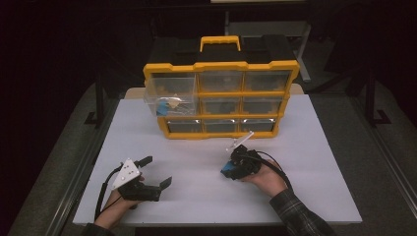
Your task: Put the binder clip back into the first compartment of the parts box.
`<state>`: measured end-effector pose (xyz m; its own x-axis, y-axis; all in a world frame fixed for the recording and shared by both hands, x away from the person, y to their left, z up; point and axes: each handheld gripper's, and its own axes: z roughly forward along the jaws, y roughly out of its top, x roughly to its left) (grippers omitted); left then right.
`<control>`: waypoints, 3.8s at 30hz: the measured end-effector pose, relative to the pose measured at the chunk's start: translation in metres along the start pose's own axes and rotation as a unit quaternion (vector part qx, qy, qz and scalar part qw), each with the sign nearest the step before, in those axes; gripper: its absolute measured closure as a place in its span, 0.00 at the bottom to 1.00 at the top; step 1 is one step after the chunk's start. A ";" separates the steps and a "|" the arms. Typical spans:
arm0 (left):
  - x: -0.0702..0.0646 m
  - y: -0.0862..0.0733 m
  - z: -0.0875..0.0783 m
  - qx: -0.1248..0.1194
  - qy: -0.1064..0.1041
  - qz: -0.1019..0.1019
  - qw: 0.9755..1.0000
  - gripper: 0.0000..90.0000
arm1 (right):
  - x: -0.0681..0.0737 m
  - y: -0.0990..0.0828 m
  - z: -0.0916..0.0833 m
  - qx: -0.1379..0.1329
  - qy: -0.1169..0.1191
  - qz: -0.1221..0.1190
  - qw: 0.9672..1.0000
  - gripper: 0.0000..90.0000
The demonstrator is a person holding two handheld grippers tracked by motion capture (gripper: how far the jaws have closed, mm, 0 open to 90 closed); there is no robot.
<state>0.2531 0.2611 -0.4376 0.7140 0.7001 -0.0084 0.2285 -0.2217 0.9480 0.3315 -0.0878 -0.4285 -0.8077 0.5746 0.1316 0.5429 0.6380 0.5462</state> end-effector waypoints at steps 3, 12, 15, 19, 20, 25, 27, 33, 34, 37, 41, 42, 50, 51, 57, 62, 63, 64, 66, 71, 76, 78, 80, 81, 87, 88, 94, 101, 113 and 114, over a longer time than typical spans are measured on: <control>0.000 0.000 0.000 0.001 0.000 0.000 1.000 0.00 | 0.000 0.002 -0.004 -0.003 0.009 -0.003 1.000 0.55; -0.001 0.000 0.001 -0.004 -0.001 -0.002 1.000 0.00 | 0.000 0.013 -0.017 -0.020 0.024 -0.024 0.999 0.55; -0.001 0.000 0.001 -0.006 -0.001 -0.006 1.000 0.00 | -0.001 0.016 -0.019 -0.022 0.026 -0.025 0.999 0.54; 0.000 0.000 0.001 -0.006 0.000 -0.006 1.000 0.00 | -0.002 0.020 -0.024 -0.029 0.029 -0.024 0.999 0.54; 0.000 0.000 0.001 -0.006 0.001 -0.006 1.000 0.00 | -0.002 0.021 -0.026 -0.029 0.031 -0.024 0.999 0.54; 0.000 0.000 0.001 -0.006 0.003 -0.007 1.000 0.00 | -0.003 0.027 -0.034 -0.035 0.033 -0.028 0.998 0.55; 0.000 0.000 0.001 -0.005 0.003 -0.006 1.000 0.00 | -0.004 0.029 -0.038 -0.039 0.033 -0.029 0.998 0.55; 0.001 0.000 0.001 -0.006 0.004 0.000 1.000 0.00 | -0.006 0.039 -0.051 -0.048 0.031 -0.034 0.998 0.54; 0.000 0.000 0.001 -0.006 0.004 -0.005 1.000 0.00 | -0.006 0.041 -0.053 -0.051 0.036 -0.031 0.998 0.55; 0.000 0.000 0.001 -0.007 0.004 -0.005 1.000 0.00 | -0.007 0.047 -0.061 -0.061 0.038 -0.031 0.997 0.55; 0.001 0.000 0.001 -0.006 0.004 -0.005 1.000 0.00 | -0.010 0.056 -0.071 -0.073 0.044 -0.037 0.996 0.54; 0.000 0.000 0.001 -0.006 0.004 -0.005 1.000 0.00 | -0.010 0.059 -0.074 -0.080 0.055 -0.036 0.995 0.54; 0.000 0.000 0.001 -0.006 0.004 -0.005 1.000 0.00 | -0.016 0.078 -0.096 -0.099 0.057 -0.061 0.992 0.55; 0.000 0.000 0.001 -0.007 0.004 -0.007 1.000 0.00 | -0.017 0.081 -0.097 -0.102 0.055 -0.069 0.991 0.55; 0.000 0.000 0.001 -0.006 0.003 -0.007 1.000 0.00 | -0.017 0.095 -0.110 -0.113 0.059 -0.077 0.989 0.54; 0.000 0.000 0.002 -0.008 0.004 -0.007 1.000 0.00 | -0.018 0.108 -0.123 -0.119 0.067 -0.081 0.987 0.54; 0.000 0.000 0.002 -0.007 0.004 -0.005 1.000 0.00 | -0.018 0.111 -0.125 -0.123 0.072 -0.078 0.987 0.54; 0.001 0.000 0.002 -0.007 0.004 -0.006 1.000 0.00 | -0.019 0.114 -0.128 -0.126 0.072 -0.082 0.986 0.54; 0.002 -0.001 0.002 -0.006 0.005 -0.004 1.000 0.00 | -0.020 0.120 -0.135 -0.131 0.072 -0.081 0.985 0.55; 0.003 0.000 0.003 -0.006 0.005 -0.009 1.000 0.00 | -0.021 0.133 -0.150 -0.138 0.066 -0.092 0.984 0.54; 0.002 0.000 0.005 -0.004 -0.001 -0.009 1.000 0.00 | -0.022 0.146 -0.167 -0.151 0.068 -0.092 0.982 0.54; 0.001 0.001 0.004 -0.006 -0.001 -0.009 1.000 0.00 | -0.022 0.151 -0.174 -0.156 0.072 -0.092 0.981 0.54; 0.001 0.001 0.004 -0.006 -0.001 -0.010 1.000 0.00 | -0.021 0.155 -0.180 -0.159 0.071 -0.096 0.980 0.54; 0.000 0.001 0.004 -0.006 -0.001 -0.009 1.000 0.00 | -0.021 0.158 -0.183 -0.160 0.071 -0.098 0.980 0.54; 0.002 0.001 0.004 -0.008 0.002 -0.012 1.000 0.00 | -0.018 0.169 -0.194 -0.159 0.071 -0.104 0.979 0.54; 0.002 0.001 0.005 -0.007 0.001 -0.016 1.000 0.00 | -0.017 0.171 -0.196 -0.157 0.071 -0.103 0.980 0.55; 0.001 0.001 0.004 -0.009 0.001 -0.014 1.000 0.00 | -0.010 0.191 -0.199 -0.160 0.071 -0.115 0.978 0.54; 0.002 0.001 0.004 -0.006 0.000 -0.009 1.000 0.00 | -0.003 0.214 -0.199 -0.159 0.076 -0.128 0.976 0.54; 0.002 0.001 0.004 -0.009 -0.002 -0.006 1.000 0.00 | 0.011 0.251 -0.181 -0.151 0.082 -0.147 0.974 0.54; 0.002 0.001 0.004 -0.009 -0.001 -0.008 1.000 0.00 | 0.013 0.254 -0.179 -0.148 0.084 -0.145 0.975 0.54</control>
<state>0.2576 0.2596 -0.4375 0.7120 0.7017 -0.0250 0.2281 -0.1975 0.9534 0.4177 -0.0106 -0.1398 -0.9571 0.2843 0.0563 0.2161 0.5705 0.7924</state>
